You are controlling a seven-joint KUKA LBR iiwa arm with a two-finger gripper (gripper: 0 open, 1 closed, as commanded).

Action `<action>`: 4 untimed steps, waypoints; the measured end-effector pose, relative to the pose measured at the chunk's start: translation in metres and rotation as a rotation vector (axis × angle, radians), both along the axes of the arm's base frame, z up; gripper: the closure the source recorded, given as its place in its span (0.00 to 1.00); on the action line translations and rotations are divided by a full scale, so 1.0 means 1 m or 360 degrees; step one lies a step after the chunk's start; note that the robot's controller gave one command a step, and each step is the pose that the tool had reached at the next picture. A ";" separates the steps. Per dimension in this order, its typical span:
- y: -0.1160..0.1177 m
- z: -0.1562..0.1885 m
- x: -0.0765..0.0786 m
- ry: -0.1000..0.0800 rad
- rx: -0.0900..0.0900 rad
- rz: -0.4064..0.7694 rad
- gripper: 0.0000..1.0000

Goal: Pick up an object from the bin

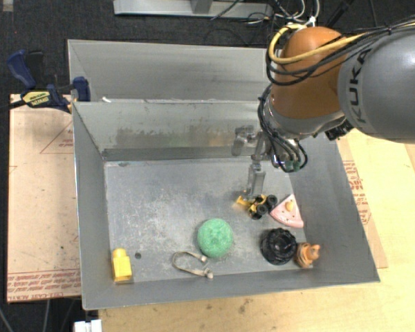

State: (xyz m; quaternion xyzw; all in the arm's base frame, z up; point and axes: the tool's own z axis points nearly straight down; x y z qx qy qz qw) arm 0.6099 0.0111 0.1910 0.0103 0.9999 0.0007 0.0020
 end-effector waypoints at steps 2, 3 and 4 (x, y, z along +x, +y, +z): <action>-0.042 -0.027 -0.014 -0.0009 0.0000 -0.0178 0.00; -0.050 -0.090 0.001 -0.0005 0.0000 -0.0299 0.00; -0.064 -0.122 0.007 0.0011 0.0002 -0.0325 0.00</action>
Offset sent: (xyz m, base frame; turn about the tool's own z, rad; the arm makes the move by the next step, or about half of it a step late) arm -0.0227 -0.0666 -0.0621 0.0772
